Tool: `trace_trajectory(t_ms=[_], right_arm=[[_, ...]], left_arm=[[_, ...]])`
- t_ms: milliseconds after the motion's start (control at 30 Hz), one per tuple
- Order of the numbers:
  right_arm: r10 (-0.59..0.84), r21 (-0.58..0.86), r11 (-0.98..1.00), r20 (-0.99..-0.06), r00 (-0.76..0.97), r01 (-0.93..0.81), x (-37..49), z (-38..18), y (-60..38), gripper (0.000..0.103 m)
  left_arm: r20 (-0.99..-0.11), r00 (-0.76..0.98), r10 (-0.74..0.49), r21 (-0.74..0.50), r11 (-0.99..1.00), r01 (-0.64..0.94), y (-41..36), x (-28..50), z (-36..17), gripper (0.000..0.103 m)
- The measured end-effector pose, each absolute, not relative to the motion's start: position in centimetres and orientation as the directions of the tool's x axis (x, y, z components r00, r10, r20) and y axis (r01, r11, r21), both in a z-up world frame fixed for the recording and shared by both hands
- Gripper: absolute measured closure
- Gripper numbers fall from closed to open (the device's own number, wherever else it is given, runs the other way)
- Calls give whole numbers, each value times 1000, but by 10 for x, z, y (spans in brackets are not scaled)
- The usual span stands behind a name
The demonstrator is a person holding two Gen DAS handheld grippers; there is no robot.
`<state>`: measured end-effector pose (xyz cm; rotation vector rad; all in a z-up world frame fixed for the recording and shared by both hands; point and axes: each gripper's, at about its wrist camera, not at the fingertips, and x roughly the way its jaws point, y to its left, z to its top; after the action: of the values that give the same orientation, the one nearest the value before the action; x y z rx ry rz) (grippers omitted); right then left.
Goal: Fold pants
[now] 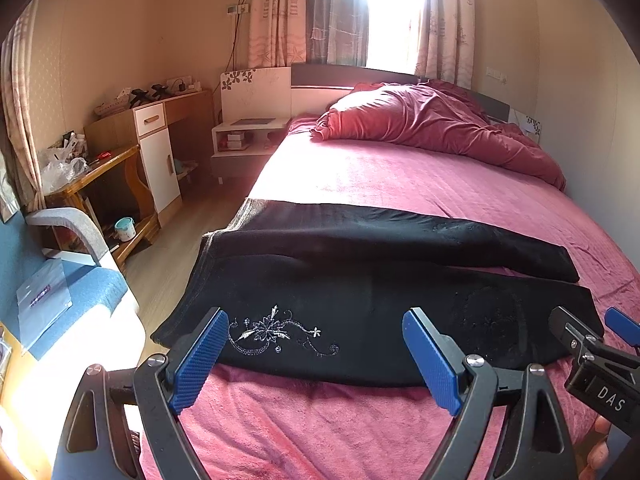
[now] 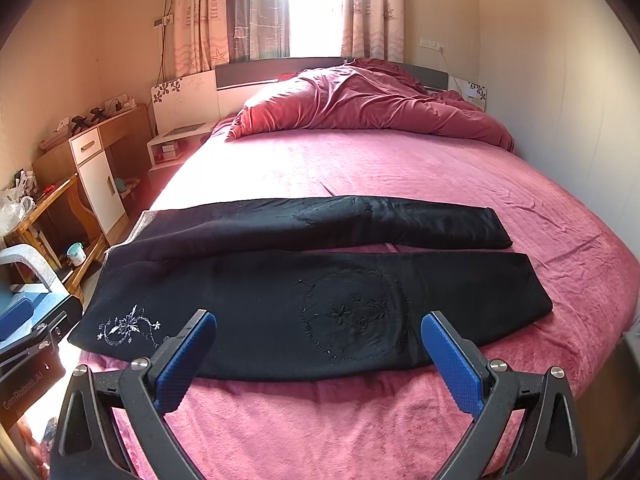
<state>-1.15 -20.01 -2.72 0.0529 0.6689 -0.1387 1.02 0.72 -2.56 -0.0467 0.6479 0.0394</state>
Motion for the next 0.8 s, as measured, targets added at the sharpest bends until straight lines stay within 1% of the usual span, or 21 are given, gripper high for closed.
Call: trace_trajectory(t_ms=[800], right_arm=[[-109,-1,990,-630,769,140,-10,-33,-197,0]], left_arm=[[-622,783,9,-48,998,-49,10,12,-30,12]])
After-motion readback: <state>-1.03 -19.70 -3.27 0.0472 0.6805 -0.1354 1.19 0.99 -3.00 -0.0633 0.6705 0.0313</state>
